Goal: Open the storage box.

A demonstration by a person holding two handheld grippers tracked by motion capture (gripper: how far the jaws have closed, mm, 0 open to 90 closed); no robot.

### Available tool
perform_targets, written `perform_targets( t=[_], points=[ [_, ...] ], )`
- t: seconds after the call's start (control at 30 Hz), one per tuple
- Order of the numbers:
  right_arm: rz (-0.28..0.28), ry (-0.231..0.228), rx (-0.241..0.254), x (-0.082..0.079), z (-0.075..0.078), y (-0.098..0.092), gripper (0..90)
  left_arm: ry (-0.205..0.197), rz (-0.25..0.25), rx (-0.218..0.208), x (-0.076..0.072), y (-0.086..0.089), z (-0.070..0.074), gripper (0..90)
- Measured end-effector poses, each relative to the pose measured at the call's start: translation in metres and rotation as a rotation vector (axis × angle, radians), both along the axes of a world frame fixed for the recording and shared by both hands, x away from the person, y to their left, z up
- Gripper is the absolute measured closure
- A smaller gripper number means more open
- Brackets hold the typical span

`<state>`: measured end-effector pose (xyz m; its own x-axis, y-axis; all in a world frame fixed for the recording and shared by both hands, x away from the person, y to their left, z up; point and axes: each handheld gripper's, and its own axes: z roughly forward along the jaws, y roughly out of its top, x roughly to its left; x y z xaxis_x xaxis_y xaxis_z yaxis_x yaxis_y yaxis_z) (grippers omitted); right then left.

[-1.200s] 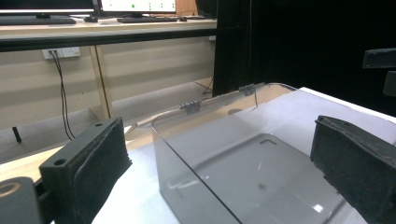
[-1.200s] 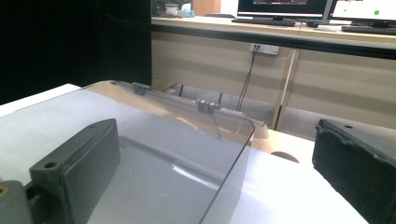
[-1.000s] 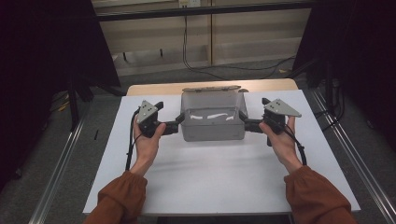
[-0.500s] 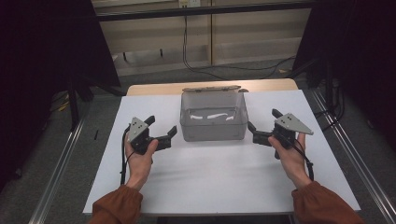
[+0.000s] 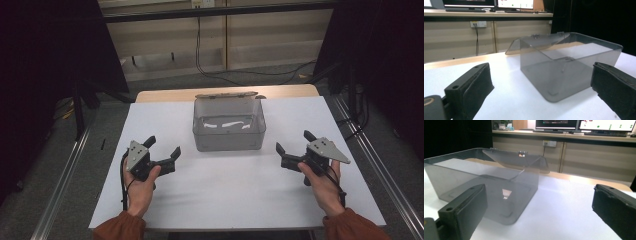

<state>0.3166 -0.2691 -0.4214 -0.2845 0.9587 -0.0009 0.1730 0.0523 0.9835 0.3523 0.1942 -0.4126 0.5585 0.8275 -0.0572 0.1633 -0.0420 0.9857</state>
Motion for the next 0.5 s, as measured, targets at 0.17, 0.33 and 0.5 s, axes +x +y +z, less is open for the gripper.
perform_targets(
  t=[0.17, 0.33, 0.5],
  points=[
    [-0.015, 0.011, 0.000, -0.013, -0.006, -0.005, 0.0, 0.044, 0.032, -0.007, -0.008, 0.011, -0.006, 3.3],
    [-0.032, 0.018, -0.007, -0.024, -0.010, -0.012, 0.0, 0.073, 0.027, -0.004, -0.019, 0.016, -0.012, 2.9],
    [-0.061, 0.025, -0.011, -0.036, -0.015, -0.022, 0.0, 0.074, 0.063, 0.012, -0.028, 0.021, -0.016, 2.8]
  ],
)
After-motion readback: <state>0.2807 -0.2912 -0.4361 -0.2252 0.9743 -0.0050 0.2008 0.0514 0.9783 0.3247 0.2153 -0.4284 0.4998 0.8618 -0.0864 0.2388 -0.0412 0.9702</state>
